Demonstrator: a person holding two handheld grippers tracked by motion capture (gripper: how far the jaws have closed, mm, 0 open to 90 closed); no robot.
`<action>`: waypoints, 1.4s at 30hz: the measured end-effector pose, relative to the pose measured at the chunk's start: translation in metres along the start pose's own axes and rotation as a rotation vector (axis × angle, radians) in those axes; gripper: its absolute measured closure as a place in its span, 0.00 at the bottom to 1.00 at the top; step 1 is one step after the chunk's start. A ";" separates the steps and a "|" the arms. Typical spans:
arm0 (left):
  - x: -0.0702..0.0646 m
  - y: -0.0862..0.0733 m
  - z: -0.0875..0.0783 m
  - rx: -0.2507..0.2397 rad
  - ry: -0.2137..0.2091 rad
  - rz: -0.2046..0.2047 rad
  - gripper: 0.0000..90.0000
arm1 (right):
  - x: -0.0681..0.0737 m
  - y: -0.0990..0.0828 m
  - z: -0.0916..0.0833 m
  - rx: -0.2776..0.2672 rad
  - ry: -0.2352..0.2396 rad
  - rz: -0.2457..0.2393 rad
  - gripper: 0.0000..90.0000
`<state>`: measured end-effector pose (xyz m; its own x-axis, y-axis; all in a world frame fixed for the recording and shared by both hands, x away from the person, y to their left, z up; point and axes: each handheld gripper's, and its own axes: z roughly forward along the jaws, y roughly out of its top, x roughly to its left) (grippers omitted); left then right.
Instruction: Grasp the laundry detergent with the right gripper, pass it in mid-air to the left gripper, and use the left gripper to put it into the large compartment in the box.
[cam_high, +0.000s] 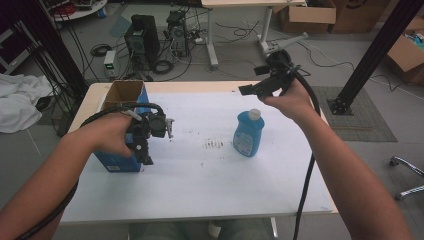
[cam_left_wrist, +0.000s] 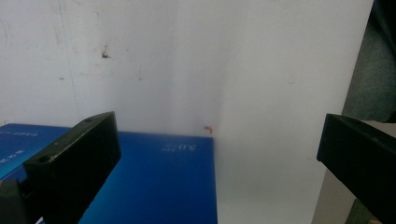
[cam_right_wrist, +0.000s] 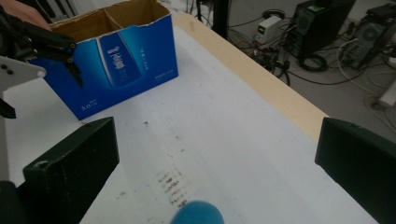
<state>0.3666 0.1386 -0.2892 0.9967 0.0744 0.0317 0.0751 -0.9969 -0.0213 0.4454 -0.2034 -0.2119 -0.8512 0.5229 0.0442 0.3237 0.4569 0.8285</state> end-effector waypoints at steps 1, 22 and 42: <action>-0.001 0.001 0.000 -0.002 0.001 -0.001 0.00 | -0.001 -0.004 -0.007 -0.014 -0.020 0.002 0.00; -0.005 0.012 -0.006 -0.014 0.019 0.038 0.00 | 0.019 -0.128 -0.067 -0.071 -0.127 0.076 0.00; -0.012 0.007 -0.012 -0.034 0.034 0.030 0.00 | 0.031 -0.191 0.010 -0.097 -0.089 0.125 0.00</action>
<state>0.3547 0.1301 -0.2778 0.9969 0.0446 0.0654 0.0439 -0.9990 0.0108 0.3612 -0.2672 -0.3739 -0.7653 0.6352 0.1040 0.3797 0.3152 0.8697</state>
